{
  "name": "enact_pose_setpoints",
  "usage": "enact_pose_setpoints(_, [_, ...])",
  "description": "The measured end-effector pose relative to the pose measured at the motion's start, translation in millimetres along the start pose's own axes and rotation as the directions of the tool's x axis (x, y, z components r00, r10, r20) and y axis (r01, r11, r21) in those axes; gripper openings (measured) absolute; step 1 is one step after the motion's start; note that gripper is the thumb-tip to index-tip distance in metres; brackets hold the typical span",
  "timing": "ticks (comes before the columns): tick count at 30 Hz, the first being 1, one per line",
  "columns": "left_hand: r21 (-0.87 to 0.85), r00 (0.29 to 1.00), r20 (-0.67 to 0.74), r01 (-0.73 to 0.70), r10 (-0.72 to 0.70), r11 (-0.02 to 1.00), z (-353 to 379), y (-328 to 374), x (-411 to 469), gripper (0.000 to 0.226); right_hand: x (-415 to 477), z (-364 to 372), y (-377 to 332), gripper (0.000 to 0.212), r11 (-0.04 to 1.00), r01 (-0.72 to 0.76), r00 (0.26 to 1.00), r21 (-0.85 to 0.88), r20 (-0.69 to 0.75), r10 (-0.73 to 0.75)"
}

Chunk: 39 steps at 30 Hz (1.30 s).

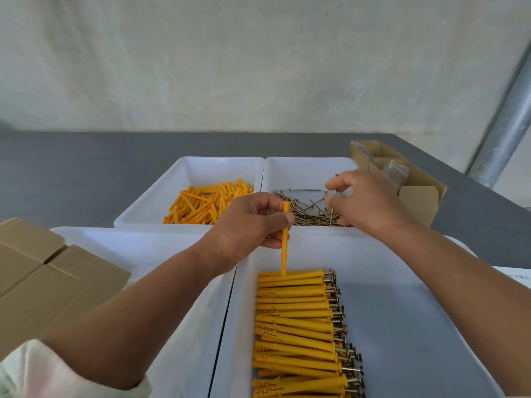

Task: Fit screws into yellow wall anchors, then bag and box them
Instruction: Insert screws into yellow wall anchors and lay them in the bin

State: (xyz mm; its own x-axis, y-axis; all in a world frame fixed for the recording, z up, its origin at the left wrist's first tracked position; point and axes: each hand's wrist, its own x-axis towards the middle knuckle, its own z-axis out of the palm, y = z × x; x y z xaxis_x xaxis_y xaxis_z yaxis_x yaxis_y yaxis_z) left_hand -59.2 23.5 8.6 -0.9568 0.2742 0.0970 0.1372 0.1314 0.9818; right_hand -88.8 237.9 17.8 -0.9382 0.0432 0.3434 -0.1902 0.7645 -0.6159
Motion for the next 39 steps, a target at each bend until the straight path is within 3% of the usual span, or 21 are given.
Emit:
enact_pose_setpoints(3, [0.013, 1.000, 0.010, -0.014, 0.014, 1.000, 1, 0, -1, 0.003, -1, -2, -7, 0.021, 0.985, 0.006, 1.000, 0.175, -0.008, -0.004])
enact_pose_setpoints(7, [0.022, 1.000, 0.018, -0.023, 0.023, 0.999, 1, 0, -1, 0.007, -4, -5, -19, 0.034, 0.959, 0.055, 0.997, 0.277, 0.028, -0.065])
enact_pose_setpoints(14, [0.060, 0.999, 0.043, -0.031, 0.028, 0.998, 1, -1, 0, 0.012, -10, -6, -32, 0.037, 0.972, 0.115, 0.989, 0.206, 0.064, -0.131])
enact_pose_setpoints(17, [0.061, 0.998, 0.049, -0.032, 0.029, 0.998, 0, -1, 0, 0.012, -11, -9, -33, 0.034, 0.976, 0.218, 0.974, 0.006, 0.065, -0.218])
enact_pose_setpoints(19, [0.062, 0.998, 0.051, -0.033, 0.030, 0.998, 0, -1, 0, 0.011, -11, -9, -34, 0.039, 0.972, 0.236, 0.971, -0.011, 0.043, -0.235])
enact_pose_setpoints(22, [0.072, 0.998, 0.060, -0.035, 0.031, 0.997, 0, -2, 0, 0.012, -11, -7, -37, 0.050, 0.952, 0.155, 0.985, 0.262, 0.027, -0.168])
enact_pose_setpoints(24, [0.075, 0.997, 0.070, -0.036, 0.030, 0.997, 0, -2, 0, 0.014, -11, -6, -39, 0.049, 0.877, 0.092, 0.993, 0.471, 0.016, -0.113])
enact_pose_setpoints(27, [0.084, 0.995, 0.093, -0.036, 0.028, 0.996, 0, -2, 0, 0.015, -12, -7, -41, 0.043, 0.768, 0.032, 0.999, 0.640, 0.001, -0.042])
enact_pose_setpoints(31, [0.088, 0.993, 0.116, -0.035, 0.025, 0.996, 1, -3, 0, 0.016, -12, -7, -44, 0.040, 0.701, -0.020, 1.000, 0.713, 0.007, 0.022])
enact_pose_setpoints(39, [0.101, 0.992, 0.124, -0.038, 0.025, 0.994, 3, -2, 0, 0.016, -14, -5, -45, 0.038, 0.725, -0.041, 0.999, 0.687, 0.038, 0.021])
